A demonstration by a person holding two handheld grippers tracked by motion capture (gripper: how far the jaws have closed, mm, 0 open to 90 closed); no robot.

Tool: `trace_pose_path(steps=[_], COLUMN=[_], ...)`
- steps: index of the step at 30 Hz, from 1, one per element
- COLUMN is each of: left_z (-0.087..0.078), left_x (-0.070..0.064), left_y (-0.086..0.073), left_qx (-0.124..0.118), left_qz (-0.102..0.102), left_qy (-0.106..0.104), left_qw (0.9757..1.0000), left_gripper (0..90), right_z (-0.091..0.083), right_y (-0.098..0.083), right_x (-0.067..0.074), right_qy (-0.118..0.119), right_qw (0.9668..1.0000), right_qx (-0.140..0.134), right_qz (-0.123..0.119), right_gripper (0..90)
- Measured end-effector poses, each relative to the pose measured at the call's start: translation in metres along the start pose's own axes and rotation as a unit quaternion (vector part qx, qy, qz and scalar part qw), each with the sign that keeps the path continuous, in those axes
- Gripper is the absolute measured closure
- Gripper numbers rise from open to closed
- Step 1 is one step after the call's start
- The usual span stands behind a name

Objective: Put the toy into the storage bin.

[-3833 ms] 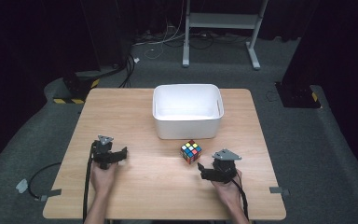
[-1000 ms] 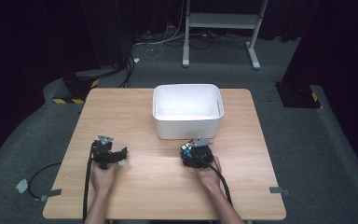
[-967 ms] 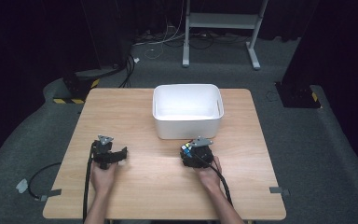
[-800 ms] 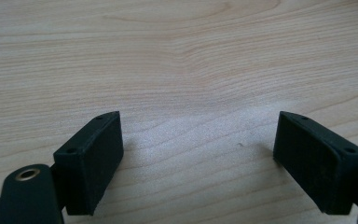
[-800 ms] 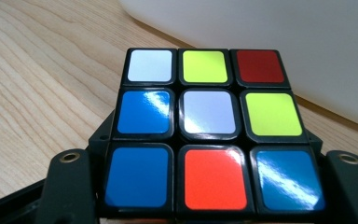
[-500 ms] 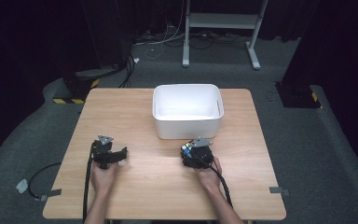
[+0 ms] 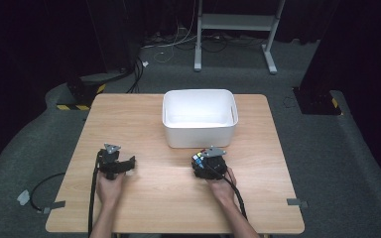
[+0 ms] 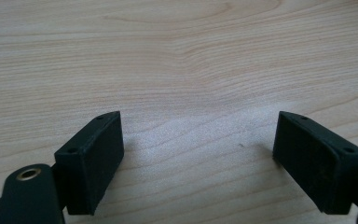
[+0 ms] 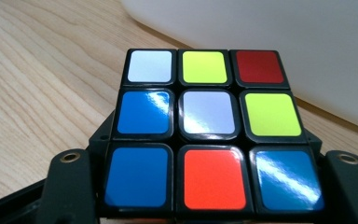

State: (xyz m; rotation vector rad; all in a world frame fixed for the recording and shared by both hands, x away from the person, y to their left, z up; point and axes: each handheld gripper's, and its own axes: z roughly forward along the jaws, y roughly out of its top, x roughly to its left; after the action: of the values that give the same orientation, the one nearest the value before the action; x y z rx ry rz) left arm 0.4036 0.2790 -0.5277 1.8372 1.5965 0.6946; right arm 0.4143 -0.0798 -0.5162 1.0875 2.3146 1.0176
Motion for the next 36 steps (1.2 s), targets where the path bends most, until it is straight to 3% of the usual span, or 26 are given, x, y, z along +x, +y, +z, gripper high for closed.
trace_pose_path(steps=[25,36], left_z=[0.0,0.0], left_x=[0.0,0.0], left_y=[0.0,0.0], left_qx=[0.0,0.0], left_qz=[0.0,0.0], left_qy=[0.0,0.0], left_qw=[1.0,1.0], left_gripper=[16.5,16.5], right_z=[-0.016,-0.022], right_y=[0.003,0.004], right_x=[-0.003,-0.008], right_qy=[0.038,0.033], right_qw=[0.9993,0.9994], right_qx=[-0.007,0.0], right_qz=[0.005,0.01], right_gripper=[33.8,33.8])
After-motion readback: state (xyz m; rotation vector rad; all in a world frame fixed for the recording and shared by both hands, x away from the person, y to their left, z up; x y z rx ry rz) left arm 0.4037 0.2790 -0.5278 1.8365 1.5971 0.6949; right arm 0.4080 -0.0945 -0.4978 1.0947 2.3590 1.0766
